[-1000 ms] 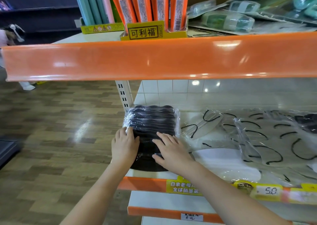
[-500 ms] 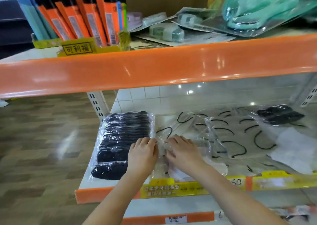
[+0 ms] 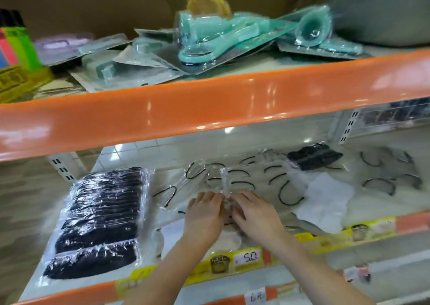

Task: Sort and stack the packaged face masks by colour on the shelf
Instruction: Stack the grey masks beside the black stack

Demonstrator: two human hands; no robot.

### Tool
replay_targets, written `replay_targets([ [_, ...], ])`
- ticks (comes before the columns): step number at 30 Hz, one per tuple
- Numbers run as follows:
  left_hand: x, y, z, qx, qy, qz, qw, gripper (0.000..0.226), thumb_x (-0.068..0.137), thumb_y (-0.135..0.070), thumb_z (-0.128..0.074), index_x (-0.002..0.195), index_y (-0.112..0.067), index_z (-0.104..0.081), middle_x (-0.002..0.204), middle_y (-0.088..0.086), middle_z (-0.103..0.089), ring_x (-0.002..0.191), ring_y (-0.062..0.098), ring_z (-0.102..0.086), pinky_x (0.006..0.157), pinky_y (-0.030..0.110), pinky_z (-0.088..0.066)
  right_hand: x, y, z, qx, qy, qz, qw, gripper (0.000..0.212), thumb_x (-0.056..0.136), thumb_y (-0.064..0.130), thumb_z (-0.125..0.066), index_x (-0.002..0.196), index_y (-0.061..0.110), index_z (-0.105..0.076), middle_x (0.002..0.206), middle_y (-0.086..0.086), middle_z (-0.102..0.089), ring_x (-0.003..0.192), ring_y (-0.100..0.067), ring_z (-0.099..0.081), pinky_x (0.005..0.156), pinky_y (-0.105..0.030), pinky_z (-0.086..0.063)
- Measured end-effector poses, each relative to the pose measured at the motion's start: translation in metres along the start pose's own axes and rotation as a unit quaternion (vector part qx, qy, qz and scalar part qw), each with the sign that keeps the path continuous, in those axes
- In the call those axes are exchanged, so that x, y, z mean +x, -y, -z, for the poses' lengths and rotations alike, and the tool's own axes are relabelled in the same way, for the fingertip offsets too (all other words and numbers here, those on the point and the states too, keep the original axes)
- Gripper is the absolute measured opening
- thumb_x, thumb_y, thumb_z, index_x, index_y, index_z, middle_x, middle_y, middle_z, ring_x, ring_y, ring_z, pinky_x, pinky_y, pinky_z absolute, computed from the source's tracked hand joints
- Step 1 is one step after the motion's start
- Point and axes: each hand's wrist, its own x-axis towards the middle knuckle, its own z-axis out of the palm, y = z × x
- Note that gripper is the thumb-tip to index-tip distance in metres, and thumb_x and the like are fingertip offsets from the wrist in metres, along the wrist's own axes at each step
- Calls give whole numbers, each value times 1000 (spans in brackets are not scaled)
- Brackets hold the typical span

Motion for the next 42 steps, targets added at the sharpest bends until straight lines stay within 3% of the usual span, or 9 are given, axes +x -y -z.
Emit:
replay_targets([
  [4,11,-36,-7,23,-25,-26,999,33,74,-37,-39,72,-23,-69,69,-8,-65,64,17,-64,50,27,-49,-8,-31,15,-12,-18,12,1000,35,76,31,-46,100,22,-70,95,7,-67,83,-15,-65,69,-26,-54],
  [15,44,-113,-35,-4,37,-42,998,33,73,-30,-39,82,-26,-71,78,-10,-66,72,15,-66,54,28,-52,-19,-117,46,-28,-42,-20,999,29,78,31,-44,90,20,-68,87,5,-64,78,-19,-63,61,-33,-53],
  [20,60,-149,-43,-15,81,-48,995,32,96,-26,-40,120,-17,-59,121,-1,-58,117,22,-49,93,35,-40,-17,-157,56,-29,-47,-41,998,28,78,29,-42,84,17,-67,82,1,-63,72,-24,-63,57,-36,-51],
  [24,73,-176,-49,-39,97,-52,993,58,89,-41,-15,124,-19,-55,130,-3,-52,125,18,-40,101,30,-32,-13,-185,64,-24,-49,-47,997,24,76,22,-46,84,17,-69,83,1,-64,72,-25,-63,57,-36,-53],
  [27,86,-190,-57,-47,85,-54,994,32,98,-23,-37,124,-18,-54,130,-2,-52,126,18,-39,102,30,-31,-6,-202,70,-41,-20,-73,996,26,71,3,-64,93,16,-70,93,0,-65,87,-27,-65,69,-37,-53],
  [30,96,-202,-64,-44,82,-67,993,33,97,-17,-43,128,-13,-53,132,1,-51,128,20,-39,102,31,-31,4,-215,77,-60,33,-92,993,39,84,3,-56,119,19,-61,121,1,-56,117,-21,-52,94,-34,-42],
  [35,108,-212,-77,-30,96,-51,994,35,98,-17,-38,131,-12,-48,137,2,-46,133,19,-33,106,31,-30,18,-227,82,-57,60,-93,992,47,91,15,-54,137,21,-44,137,4,-43,130,-15,-37,102,-27,-33],
  [38,109,-210,-88,-2,124,-25,992,40,100,-25,-33,138,-12,-39,147,3,-35,140,21,-21,112,34,-26,24,-228,80,-74,127,-109,983,63,93,24,-55,148,19,-26,152,1,-27,142,-17,-22,112,-33,-25],
  [42,103,-205,-99,29,138,-2,990,45,103,-34,-25,141,-13,-36,152,3,-30,143,22,-18,114,35,-17,31,-229,75,-71,161,-113,978,61,95,24,-50,149,15,-22,156,-4,-21,144,-20,-15,115,-35,-20],
])
